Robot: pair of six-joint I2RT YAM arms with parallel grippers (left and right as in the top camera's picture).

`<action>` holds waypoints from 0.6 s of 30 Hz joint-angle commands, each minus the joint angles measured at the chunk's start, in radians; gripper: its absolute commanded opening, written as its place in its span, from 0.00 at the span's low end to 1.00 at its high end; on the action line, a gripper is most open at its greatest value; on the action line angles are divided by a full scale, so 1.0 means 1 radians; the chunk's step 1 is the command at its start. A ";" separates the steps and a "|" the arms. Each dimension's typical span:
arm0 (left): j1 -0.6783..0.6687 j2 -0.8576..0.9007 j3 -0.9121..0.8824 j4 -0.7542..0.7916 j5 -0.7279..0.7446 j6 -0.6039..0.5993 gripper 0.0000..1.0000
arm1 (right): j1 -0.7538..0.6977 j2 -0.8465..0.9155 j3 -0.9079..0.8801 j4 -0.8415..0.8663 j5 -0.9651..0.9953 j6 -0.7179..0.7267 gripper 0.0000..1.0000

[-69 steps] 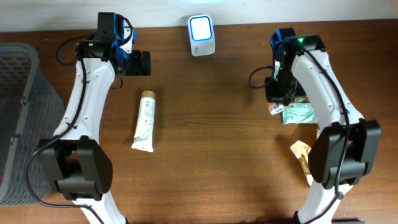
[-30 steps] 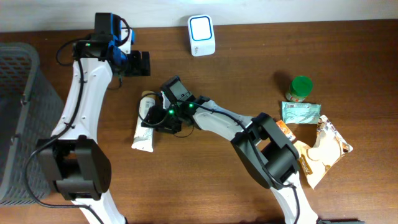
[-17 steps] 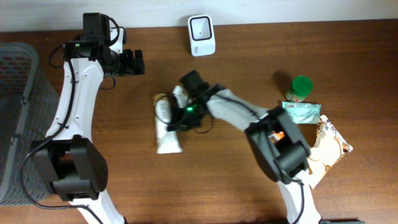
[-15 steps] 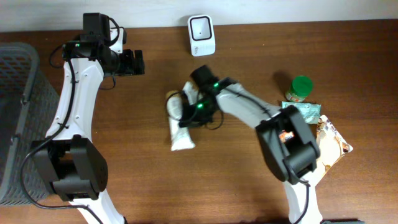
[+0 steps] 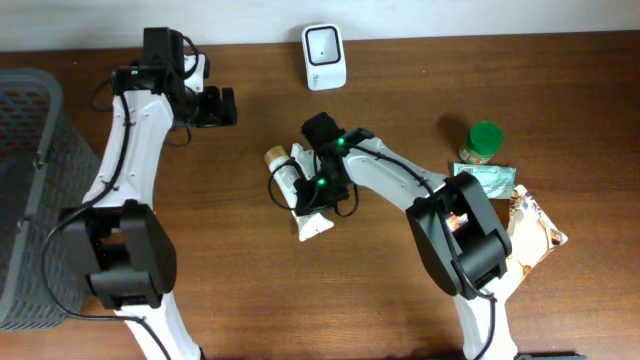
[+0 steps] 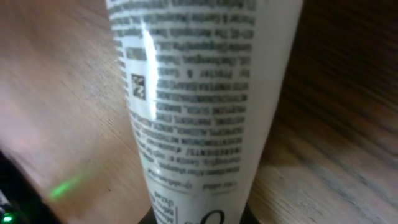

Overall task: Scan the item barcode
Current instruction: 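Grasp the white gold-capped tube with the right gripper, then lift the white tube toward the scanner with the right gripper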

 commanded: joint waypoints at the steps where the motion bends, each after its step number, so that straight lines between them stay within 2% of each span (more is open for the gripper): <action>1: 0.000 0.002 -0.003 0.005 0.022 -0.014 0.99 | -0.054 0.029 -0.010 0.021 -0.042 0.008 0.04; 6: 0.000 0.002 -0.003 0.006 0.022 -0.014 0.99 | -0.068 0.023 -0.010 0.019 -0.058 -0.010 0.05; 10: 0.000 0.002 -0.003 0.005 0.021 -0.014 0.99 | -0.103 -0.023 -0.010 0.018 -0.192 -0.065 0.04; 18: 0.000 0.002 -0.003 0.005 0.022 -0.014 0.99 | -0.303 -0.246 -0.010 0.015 -0.474 -0.107 0.04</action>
